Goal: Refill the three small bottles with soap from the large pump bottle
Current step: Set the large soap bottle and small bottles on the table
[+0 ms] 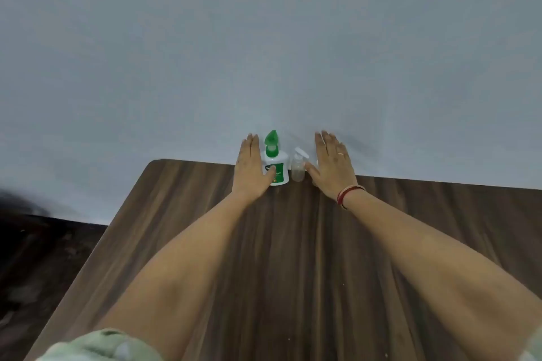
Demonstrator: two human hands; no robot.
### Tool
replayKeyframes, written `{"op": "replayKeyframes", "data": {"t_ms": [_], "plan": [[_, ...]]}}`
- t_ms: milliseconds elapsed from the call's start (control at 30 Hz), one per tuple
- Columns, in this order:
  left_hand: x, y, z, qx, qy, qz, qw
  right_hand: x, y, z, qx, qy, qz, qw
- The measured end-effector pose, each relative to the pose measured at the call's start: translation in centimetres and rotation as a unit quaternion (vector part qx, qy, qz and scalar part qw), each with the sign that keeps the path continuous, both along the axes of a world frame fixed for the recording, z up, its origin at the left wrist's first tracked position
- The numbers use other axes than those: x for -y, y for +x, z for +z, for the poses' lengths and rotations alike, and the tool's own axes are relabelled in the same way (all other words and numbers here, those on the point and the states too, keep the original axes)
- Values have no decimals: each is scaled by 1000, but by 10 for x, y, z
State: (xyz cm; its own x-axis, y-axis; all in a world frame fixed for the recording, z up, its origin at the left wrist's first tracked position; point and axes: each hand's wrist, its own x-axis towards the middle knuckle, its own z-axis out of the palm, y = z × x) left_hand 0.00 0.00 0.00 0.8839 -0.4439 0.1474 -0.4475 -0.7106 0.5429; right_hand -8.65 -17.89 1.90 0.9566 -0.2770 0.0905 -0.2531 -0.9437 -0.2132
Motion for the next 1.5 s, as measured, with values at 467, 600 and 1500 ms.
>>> {"op": "replayKeyframes", "data": {"t_ms": [467,600,1500], "plan": [[18,34,-22,-159,-93,21,983,-1,50,-15,-81,13,-17,997],[21,55,-45,-200,-89,-3,976,-5,58,-16,-76,16,-36,996],[-82,-156,-21,-246,-8,-98,964,-83,-183,0,-42,67,-45,996]]}}
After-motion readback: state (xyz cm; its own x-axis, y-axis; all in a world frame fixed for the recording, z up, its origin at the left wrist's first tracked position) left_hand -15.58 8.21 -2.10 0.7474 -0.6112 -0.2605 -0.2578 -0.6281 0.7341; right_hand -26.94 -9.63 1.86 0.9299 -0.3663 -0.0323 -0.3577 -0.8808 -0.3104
